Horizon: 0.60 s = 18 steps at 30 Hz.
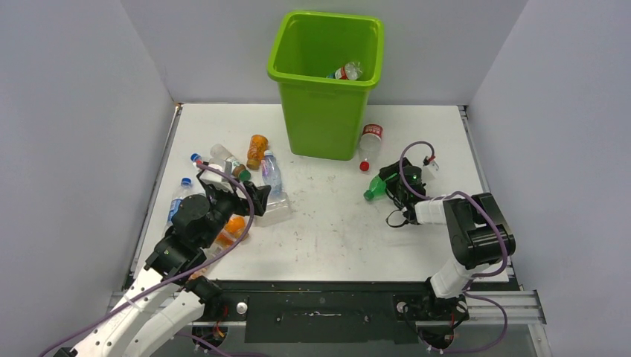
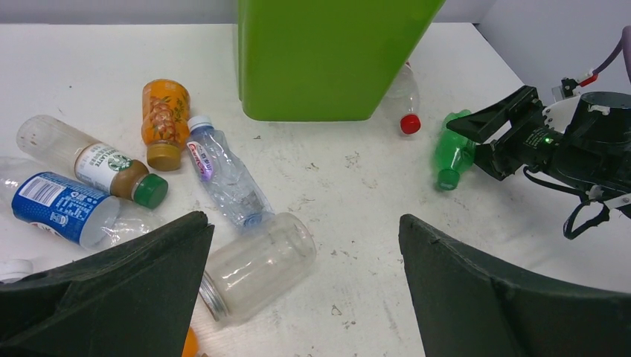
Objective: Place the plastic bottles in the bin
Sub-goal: Pick up the plastic bottle at the center of the board.
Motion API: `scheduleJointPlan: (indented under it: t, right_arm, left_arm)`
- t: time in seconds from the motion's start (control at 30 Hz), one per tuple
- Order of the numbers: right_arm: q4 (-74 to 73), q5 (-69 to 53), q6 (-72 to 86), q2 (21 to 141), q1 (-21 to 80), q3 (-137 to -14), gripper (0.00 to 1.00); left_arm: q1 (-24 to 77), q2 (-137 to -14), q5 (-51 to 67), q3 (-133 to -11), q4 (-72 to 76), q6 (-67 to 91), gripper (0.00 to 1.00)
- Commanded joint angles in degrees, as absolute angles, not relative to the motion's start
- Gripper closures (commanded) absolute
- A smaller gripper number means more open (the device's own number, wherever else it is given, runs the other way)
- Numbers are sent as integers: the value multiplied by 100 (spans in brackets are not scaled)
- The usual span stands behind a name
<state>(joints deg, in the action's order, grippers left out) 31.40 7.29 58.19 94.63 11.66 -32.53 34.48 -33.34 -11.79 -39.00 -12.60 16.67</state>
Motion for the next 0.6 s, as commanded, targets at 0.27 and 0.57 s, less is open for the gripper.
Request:
scheduleJointPlan:
  t: [0.27,0.57]
  right_arm:
    - [3839,-43,6260,8749,1155,-2370,66]
    - [3567,-686,5652,4879,2150,-1372,70]
  left_arm:
    - [3626,-3204,-1327,-3902,-997,1530,4]
    - [4051,-3013,303,-3292,555,2392,4]
